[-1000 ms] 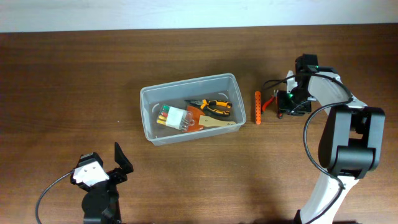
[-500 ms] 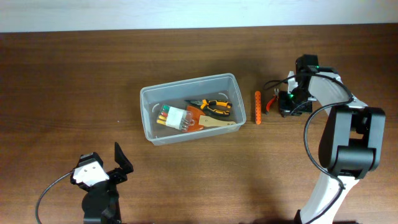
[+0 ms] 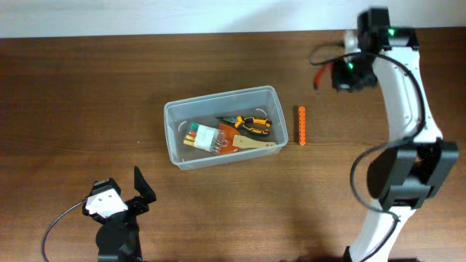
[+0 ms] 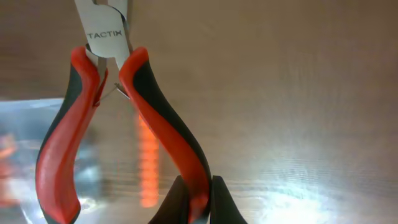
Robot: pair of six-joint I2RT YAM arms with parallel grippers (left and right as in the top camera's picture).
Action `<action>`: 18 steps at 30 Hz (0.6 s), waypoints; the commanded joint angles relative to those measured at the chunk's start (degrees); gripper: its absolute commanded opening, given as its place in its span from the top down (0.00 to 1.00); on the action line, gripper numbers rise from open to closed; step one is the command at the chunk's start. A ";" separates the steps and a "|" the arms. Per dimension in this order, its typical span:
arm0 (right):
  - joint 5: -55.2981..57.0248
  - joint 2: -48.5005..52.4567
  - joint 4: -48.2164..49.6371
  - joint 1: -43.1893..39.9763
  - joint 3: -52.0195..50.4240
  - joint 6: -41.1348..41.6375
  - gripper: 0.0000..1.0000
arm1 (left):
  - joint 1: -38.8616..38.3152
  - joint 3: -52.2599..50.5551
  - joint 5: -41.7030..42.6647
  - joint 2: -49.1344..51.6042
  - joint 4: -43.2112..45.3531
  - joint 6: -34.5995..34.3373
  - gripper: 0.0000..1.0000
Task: Pack container
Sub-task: 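Carry the red pliers into the container and release them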
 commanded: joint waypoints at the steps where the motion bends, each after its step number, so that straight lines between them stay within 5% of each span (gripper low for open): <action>1: -2.67 -3.21 -1.25 8.74 5.88 -6.29 0.96 | -0.22 -0.22 -0.22 -0.28 -0.04 0.50 0.01; 8: -2.64 -0.90 -0.39 25.59 3.96 -33.99 0.96 | -0.22 -0.22 -0.24 -0.28 -0.04 0.50 0.01; 18: -2.62 5.75 10.80 34.95 -3.08 -56.89 0.96 | -0.22 -0.22 -0.24 -0.28 -0.04 0.50 0.01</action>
